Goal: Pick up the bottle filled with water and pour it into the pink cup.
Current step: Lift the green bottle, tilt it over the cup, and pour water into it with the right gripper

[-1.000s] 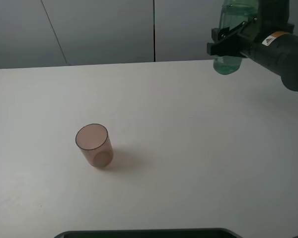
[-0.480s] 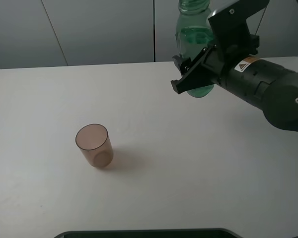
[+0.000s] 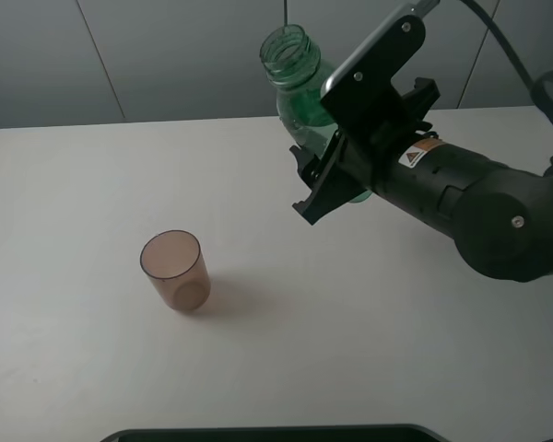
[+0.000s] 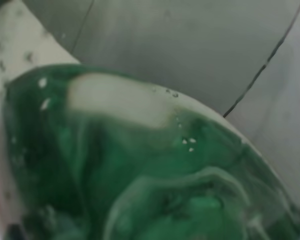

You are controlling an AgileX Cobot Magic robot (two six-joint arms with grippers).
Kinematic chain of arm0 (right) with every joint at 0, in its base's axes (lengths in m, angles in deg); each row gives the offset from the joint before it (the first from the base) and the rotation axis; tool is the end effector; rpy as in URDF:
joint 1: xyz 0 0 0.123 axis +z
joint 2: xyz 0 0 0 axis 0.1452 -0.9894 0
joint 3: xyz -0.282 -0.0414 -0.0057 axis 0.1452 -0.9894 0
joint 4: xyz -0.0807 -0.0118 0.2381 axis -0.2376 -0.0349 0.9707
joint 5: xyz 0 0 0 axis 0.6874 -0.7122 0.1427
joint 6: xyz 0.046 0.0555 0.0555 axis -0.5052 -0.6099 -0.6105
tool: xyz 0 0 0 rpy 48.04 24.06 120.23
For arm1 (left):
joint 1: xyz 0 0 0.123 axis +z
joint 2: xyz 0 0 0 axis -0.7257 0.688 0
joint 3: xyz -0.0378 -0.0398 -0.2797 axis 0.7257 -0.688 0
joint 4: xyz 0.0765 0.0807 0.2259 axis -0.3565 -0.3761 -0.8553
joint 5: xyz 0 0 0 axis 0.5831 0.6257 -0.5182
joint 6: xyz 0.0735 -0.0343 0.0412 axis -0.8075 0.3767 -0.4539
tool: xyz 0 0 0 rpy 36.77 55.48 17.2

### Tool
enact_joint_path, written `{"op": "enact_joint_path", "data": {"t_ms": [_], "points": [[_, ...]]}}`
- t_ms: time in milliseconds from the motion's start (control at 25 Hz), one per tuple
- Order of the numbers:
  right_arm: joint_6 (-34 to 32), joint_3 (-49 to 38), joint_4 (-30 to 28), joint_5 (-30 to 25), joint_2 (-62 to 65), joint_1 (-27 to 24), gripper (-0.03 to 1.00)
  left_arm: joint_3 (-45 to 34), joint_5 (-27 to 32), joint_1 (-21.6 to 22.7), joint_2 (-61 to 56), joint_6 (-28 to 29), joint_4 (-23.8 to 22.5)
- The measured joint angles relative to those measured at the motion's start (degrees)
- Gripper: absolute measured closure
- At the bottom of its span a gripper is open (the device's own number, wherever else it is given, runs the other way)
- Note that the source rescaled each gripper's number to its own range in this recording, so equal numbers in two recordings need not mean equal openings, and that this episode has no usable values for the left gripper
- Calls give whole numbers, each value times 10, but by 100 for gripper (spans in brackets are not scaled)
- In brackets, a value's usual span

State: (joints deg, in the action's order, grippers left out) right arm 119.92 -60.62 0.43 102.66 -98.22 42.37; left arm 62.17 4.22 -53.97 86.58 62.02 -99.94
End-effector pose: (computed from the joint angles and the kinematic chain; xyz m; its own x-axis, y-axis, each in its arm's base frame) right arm 0.2011 0.1912 0.1824 -0.0464 -0.5669 -0.8224 -0.5411 0.7064 -0.4564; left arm -0.0060 0.0155 0.2798 -0.4525 0.0736 -0.8887 -0.0055 0.9963 0.0853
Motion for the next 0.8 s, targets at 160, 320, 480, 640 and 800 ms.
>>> {"op": "enact_joint_path", "data": {"t_ms": [160, 320, 480, 640, 800], "points": [[49, 0, 14, 0, -39, 1, 94, 0, 0, 0, 0, 0, 0], [113, 15, 47, 0, -74, 5, 94, 0, 0, 0, 0, 0, 0], [154, 47, 49, 1, -99, 11, 94, 0, 0, 0, 0, 0, 0], [192, 72, 50, 2, -117, 14, 94, 0, 0, 0, 0, 0, 0], [248, 83, 72, 7, -125, 33, 95, 0, 0, 0, 0, 0, 0]]}}
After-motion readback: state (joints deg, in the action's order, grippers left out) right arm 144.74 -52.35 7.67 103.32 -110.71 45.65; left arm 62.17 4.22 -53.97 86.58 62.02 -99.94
